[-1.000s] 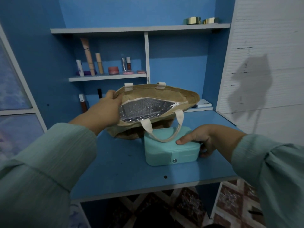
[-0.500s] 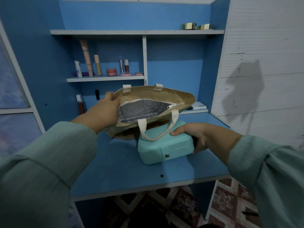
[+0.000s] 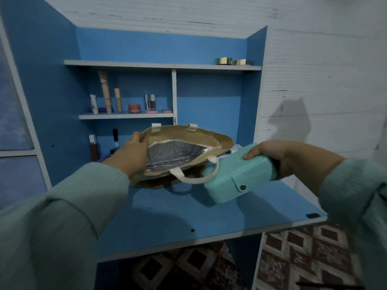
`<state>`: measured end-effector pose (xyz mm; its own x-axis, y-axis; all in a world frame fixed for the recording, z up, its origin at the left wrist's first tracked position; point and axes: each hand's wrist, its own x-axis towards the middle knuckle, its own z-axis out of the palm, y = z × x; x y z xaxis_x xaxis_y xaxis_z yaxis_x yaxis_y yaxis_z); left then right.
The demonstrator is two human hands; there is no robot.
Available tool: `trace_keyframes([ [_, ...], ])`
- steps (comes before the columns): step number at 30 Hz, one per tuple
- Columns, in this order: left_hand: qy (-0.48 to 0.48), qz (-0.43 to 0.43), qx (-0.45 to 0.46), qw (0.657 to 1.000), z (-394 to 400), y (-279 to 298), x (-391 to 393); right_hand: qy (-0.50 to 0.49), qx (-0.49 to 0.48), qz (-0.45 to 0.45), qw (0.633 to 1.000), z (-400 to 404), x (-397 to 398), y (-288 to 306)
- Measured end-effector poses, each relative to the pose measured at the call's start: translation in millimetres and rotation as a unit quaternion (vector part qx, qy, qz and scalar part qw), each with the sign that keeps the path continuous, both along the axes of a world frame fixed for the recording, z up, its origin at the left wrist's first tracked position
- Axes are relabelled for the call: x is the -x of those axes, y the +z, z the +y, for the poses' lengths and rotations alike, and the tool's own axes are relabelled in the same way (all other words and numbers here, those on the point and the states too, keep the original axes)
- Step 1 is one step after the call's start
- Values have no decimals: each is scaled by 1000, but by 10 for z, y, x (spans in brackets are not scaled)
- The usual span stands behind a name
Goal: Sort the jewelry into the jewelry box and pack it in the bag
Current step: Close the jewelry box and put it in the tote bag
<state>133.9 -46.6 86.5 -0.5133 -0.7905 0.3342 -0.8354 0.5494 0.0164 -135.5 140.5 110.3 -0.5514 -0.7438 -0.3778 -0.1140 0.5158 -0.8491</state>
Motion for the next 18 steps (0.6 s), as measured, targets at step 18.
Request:
trace_keyframes([
  [18,7,-48,55,997,296,-87,127,-11,136,-12,991,141,-131,697],
])
